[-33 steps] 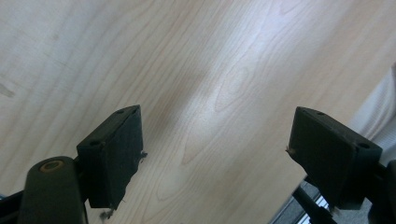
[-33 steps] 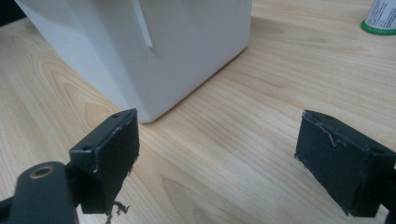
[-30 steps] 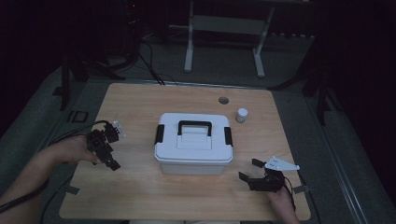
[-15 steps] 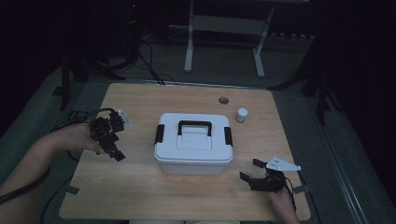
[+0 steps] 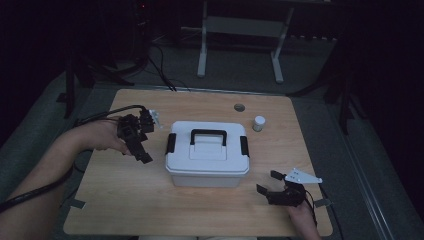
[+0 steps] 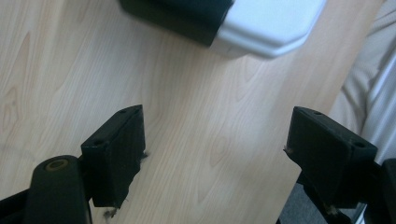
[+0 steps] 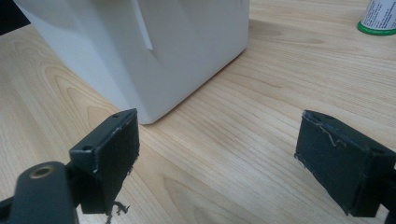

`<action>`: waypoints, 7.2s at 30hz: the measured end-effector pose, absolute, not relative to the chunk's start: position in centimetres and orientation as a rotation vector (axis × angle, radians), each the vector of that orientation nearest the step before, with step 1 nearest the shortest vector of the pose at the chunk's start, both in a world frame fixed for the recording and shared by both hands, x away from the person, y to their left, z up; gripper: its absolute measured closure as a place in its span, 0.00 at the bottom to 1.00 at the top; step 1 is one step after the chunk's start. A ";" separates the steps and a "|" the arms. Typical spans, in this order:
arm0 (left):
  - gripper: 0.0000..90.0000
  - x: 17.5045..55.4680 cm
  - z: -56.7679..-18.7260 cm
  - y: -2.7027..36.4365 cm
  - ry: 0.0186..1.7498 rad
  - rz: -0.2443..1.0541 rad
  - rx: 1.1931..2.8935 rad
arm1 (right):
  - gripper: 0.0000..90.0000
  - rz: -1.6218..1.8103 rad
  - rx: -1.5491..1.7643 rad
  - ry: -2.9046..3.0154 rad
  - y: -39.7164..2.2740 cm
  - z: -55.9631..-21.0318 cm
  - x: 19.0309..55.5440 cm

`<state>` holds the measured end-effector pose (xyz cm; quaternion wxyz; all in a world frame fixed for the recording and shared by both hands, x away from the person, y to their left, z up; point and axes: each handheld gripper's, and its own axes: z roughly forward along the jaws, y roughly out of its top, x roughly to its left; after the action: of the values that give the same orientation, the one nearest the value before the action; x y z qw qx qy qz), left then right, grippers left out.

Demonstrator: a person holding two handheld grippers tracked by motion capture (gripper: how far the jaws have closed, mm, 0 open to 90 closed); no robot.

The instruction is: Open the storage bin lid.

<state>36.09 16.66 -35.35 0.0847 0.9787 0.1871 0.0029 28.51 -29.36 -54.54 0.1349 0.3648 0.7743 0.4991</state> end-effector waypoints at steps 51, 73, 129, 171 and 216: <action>0.22 42.3 -34.8 3.4 0.264 0.077 2.973 | 0.15 1.488 1.035 2.257 -29.5 -54.7 28.3; 0.67 43.0 -36.0 0.5 0.112 0.115 3.022 | 0.15 1.507 1.037 2.259 -29.6 -54.7 28.3; 0.93 40.1 -31.4 5.9 0.126 0.128 2.958 | 0.16 1.490 1.038 2.272 -29.4 -54.7 28.3; 0.93 35.4 -33.9 26.4 0.678 0.121 2.856 | 0.16 1.466 1.053 2.271 -29.2 -54.7 28.4; 0.87 37.6 -47.5 27.8 0.803 -0.052 2.788 | 0.15 1.461 1.115 2.238 -30.1 -54.4 28.9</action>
<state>37.61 27.79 -47.49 0.1194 0.9539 0.2748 -0.0177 28.85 -30.08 -54.39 0.1227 0.3821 0.7671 0.5006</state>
